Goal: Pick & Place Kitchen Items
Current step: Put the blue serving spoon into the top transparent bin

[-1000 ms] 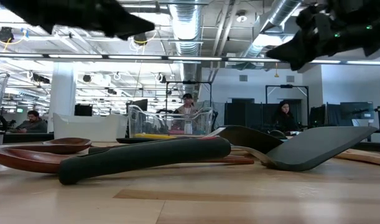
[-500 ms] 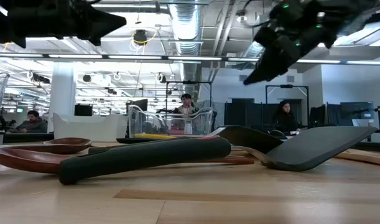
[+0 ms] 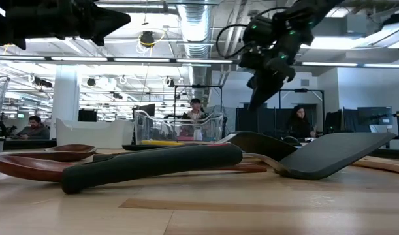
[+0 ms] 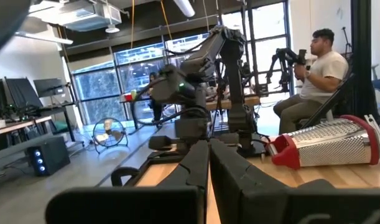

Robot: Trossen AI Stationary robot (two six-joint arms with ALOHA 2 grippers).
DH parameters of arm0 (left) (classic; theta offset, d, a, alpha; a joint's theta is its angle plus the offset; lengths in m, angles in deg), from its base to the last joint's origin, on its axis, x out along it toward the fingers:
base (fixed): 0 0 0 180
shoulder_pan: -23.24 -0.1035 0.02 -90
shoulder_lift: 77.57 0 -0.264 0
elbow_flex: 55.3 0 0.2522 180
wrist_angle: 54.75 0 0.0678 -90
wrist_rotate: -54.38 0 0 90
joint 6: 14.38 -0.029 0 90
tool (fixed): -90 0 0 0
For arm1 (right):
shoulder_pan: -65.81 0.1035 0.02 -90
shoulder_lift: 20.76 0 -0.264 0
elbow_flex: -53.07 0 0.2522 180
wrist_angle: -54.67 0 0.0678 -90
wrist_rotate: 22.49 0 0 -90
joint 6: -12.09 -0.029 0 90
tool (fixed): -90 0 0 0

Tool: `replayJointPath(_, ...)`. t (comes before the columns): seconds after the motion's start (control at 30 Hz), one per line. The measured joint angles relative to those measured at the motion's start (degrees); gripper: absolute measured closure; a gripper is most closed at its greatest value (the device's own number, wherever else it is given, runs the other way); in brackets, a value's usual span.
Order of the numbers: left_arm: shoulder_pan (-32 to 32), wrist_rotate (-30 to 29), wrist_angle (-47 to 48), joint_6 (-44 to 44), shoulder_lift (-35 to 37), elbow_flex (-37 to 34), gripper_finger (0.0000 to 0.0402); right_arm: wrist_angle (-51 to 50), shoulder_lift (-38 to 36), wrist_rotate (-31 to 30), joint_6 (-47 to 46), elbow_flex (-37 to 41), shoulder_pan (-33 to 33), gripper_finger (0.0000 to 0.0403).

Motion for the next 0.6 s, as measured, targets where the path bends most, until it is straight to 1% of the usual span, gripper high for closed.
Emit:
replayJointPath(0.13,0.0,0.0,-0.2,0.0,0.0,0.0,0.0398,-4.0,4.7,-1.9,0.5,-4.4,-2.4,0.0403)
replayJointPath(0.33,0.0,0.0,-0.4,0.0,0.0,0.0,0.0398,-12.6,11.2,-1.9,0.6,-9.8,-5.8,0.0403)
replayJointPath(0.47,0.0,0.0,-0.6,0.0,0.0,0.0,0.0398,-17.3,14.2,-1.9,0.6,-11.7,-6.0,0.0403)
replayJointPath(0.6,0.0,0.0,-0.7,0.0,0.0,0.0,0.0398,-18.9,16.1,-1.9,1.2,-11.9,-4.9,0.0403)
